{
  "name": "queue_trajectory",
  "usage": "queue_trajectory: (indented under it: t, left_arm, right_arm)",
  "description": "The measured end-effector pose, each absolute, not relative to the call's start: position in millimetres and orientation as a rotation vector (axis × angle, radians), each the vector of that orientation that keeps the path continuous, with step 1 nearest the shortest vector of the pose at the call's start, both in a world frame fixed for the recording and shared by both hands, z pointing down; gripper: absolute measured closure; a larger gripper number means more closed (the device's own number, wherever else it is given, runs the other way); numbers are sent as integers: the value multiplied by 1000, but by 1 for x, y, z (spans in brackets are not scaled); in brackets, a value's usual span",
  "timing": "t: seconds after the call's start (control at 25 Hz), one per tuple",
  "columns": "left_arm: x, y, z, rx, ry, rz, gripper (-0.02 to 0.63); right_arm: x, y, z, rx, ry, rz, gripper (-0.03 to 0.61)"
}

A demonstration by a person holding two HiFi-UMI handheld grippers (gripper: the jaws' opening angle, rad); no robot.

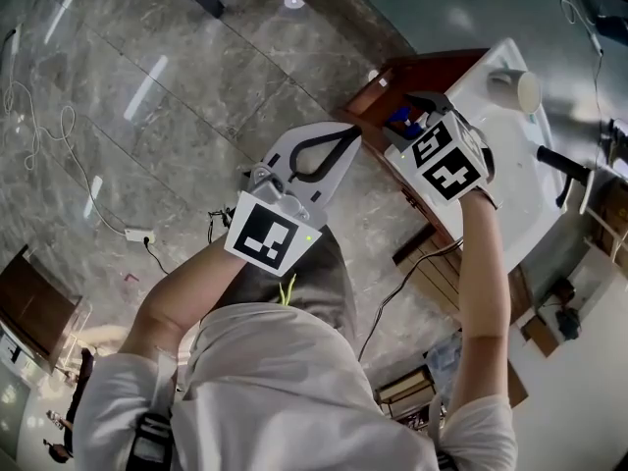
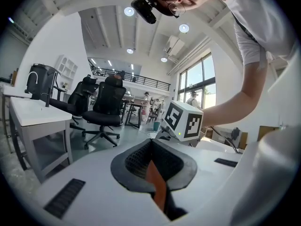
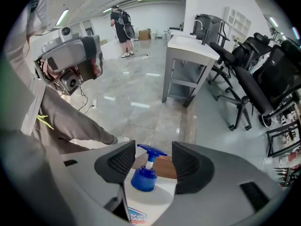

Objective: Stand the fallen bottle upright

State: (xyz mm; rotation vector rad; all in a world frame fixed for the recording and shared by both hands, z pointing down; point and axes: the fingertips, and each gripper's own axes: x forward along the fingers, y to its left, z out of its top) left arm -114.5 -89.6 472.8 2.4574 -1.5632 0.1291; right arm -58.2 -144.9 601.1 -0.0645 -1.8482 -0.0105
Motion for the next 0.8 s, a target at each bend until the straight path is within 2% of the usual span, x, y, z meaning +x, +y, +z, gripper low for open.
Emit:
queue_trajectory:
  t: [0.36, 0.44, 0.8]
  left_arm:
    - [-148, -102, 477, 2433, -1648, 160, 595]
    - [-152, -104, 479, 2424, -1652, 160, 595]
    - [-149, -111, 482, 2420, -1635, 142, 597]
  right_arm:
    - [-61, -148, 608, -83, -1798, 1, 347]
    - [-62, -149, 610, -89, -1790, -3, 370]
    - [-59, -153, 606, -41, -1821, -16, 373]
